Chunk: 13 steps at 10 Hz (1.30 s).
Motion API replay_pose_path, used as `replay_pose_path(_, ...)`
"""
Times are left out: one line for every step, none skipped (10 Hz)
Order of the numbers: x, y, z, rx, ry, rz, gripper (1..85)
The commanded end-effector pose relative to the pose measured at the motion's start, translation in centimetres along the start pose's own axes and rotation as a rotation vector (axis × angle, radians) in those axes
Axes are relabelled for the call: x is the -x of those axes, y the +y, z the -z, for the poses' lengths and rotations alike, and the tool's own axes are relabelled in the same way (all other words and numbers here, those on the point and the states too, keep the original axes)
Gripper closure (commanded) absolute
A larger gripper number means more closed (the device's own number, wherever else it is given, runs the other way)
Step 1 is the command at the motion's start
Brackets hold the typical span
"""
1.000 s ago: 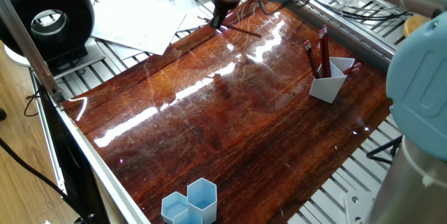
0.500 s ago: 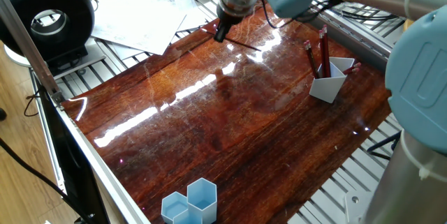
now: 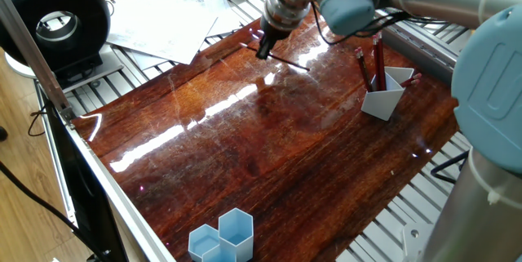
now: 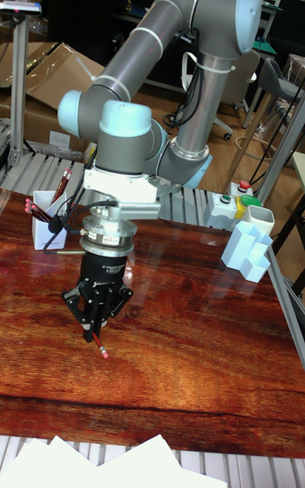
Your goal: Put the pen into the pen holder
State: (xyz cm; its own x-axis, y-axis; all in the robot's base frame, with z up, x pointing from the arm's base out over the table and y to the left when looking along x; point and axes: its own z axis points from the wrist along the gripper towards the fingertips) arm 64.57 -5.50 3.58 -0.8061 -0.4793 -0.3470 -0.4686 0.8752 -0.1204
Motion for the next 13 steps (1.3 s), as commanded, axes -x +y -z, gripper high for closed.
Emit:
replay_pose_path(-0.7, 1.2, -0.3, 0.051, -0.021, -0.010, 64.7)
replay_pose_path(-1.2, 1.3, -0.3, 0.054, -0.016, 0.018, 55.7)
replay_pose_path(-1.4, 1.6, -0.4, 0.062, -0.016, 0.029, 49.0)
replay_pose_path(-1.5, 1.8, -0.4, 0.072, -0.015, 0.040, 40.7)
replay_pose_path(-1.5, 2.2, -0.4, 0.086, -0.017, 0.048, 34.7)
replay_pose_path(-1.7, 2.4, -0.4, 0.095, -0.011, 0.059, 27.7)
replay_pose_path(-1.9, 2.6, -0.3, 0.101, -0.008, 0.069, 23.3)
replay_pose_path(-1.9, 2.7, -0.3, 0.107, -0.007, 0.075, 20.7)
replay_pose_path(-2.0, 2.8, -0.3, 0.111, -0.004, 0.076, 19.7)
replay_pose_path(-2.3, 2.8, -0.3, 0.110, 0.008, 0.077, 19.3)
replay_pose_path(-3.7, 3.5, 0.0, 0.139, 0.065, 0.043, 20.0)
replay_pose_path(-6.5, 2.1, 0.7, 0.081, 0.190, 0.038, 20.3)
replay_pose_path(-7.6, 2.4, 1.4, 0.087, 0.265, -0.001, 20.7)
